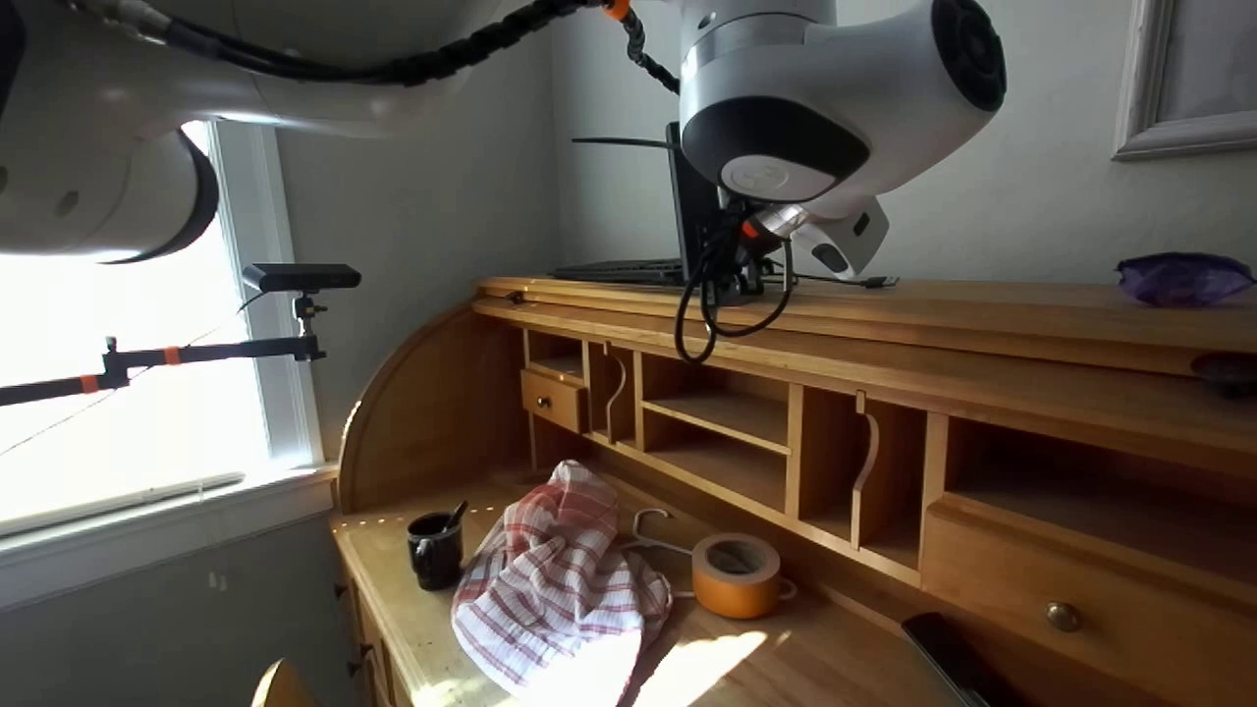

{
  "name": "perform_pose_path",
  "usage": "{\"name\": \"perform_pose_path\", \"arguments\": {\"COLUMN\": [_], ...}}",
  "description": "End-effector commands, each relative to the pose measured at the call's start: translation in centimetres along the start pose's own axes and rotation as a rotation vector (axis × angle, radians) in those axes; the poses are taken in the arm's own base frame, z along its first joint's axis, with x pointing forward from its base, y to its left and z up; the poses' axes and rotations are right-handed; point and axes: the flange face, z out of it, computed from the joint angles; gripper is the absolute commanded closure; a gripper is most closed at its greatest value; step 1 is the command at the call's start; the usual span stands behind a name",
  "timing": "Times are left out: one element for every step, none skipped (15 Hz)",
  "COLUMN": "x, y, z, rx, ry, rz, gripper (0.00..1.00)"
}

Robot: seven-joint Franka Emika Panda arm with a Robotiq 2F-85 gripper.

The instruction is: Move the keyboard to the bottom

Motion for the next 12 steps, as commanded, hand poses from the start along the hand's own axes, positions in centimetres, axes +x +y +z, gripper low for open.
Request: {"name": "perform_pose_path", "arguments": {"x": [-0.3, -0.3, -0.3, -0.3, -0.3, -0.3, -0.4, -0.5, -0.5, -0.7, -1.0, -1.3], "y": [-0.1, -0.2, -0.2, -0.3, -0.4, -0.5, -0.6, -0.7, -0.9, -1.1, -1.5, -1.9], "z": [0.4, 0.3, 0.3, 0.3, 0.3, 0.3, 0.2, 0.2, 0.1, 0.0, -0.2, -0.4], "rx": [0.019, 0.021, 0.022, 0.022, 0.022, 0.016, 0.013, 0.010, 0.006, 0.014, 0.030, 0.045], "ry": [-0.016, -0.015, -0.014, -0.013, -0.014, -0.013, -0.013, -0.014, -0.015, -0.020, -0.038, -0.063], "rz": [0.001, 0.001, 0.002, 0.002, 0.001, 0.002, 0.003, 0.002, 0.005, 0.010, 0.019, 0.033], "gripper": [0.73, 0.81, 0.88, 0.97, 0.99, 0.95, 0.95, 0.95, 0.95, 0.95, 0.95, 0.95]}}
